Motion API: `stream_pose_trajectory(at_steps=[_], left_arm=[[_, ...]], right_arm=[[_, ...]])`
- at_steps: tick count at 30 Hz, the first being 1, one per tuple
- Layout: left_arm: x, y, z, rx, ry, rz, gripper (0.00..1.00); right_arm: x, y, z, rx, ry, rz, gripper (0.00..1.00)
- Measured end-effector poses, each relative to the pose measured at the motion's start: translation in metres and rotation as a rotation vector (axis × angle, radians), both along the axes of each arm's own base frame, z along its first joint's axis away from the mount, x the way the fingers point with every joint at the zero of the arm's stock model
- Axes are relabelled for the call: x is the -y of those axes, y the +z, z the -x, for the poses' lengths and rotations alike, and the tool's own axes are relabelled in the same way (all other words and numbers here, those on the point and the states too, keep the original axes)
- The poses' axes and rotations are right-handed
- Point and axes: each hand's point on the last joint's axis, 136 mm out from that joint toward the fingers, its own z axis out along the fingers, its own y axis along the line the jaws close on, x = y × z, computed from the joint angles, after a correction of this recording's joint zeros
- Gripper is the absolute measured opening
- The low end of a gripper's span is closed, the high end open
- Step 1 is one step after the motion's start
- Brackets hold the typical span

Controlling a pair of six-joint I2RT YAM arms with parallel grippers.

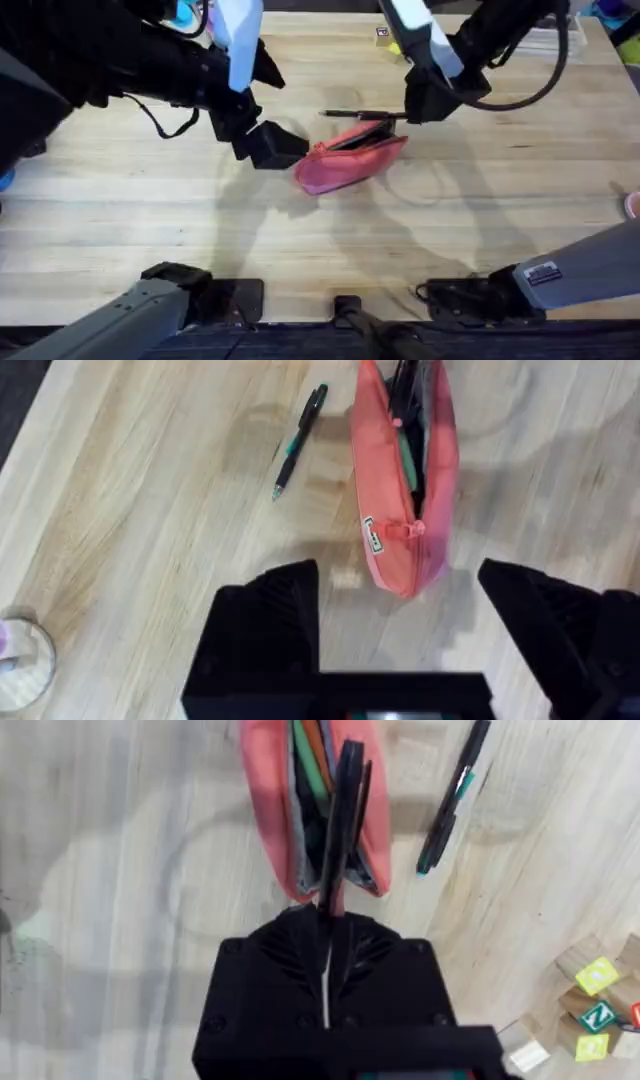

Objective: Unzip the bag, pick up the pens from the table one at a time and place them inside, then zip the bag closed.

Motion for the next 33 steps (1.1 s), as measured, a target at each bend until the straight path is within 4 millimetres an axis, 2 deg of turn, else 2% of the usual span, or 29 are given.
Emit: stream_pose_trajectory(at_steps=[6,18,25,33], left_arm=[[0.000,0.000,0.000,0.000,0.000,0.000,0.995],[0.000,0.000,0.000,0.000,0.000,0.000,0.995],[0.000,0.000,0.000,0.000,0.000,0.000,0.995],[0.000,0.000,0.000,-0.001,0.000,0.000,0.995]], right_arm=[[-0.003,-0.006,0.000,0.013,0.069,0.011,0.033],[-0.032,-0.044,0.004,-0.053,0.229,0.034,0.033],[-0.044,-0.053,-0.002,-0.028,0.268,0.038,0.033],[-0.065,-0.058,0.009,-0.031,0.339,0.046,0.033]])
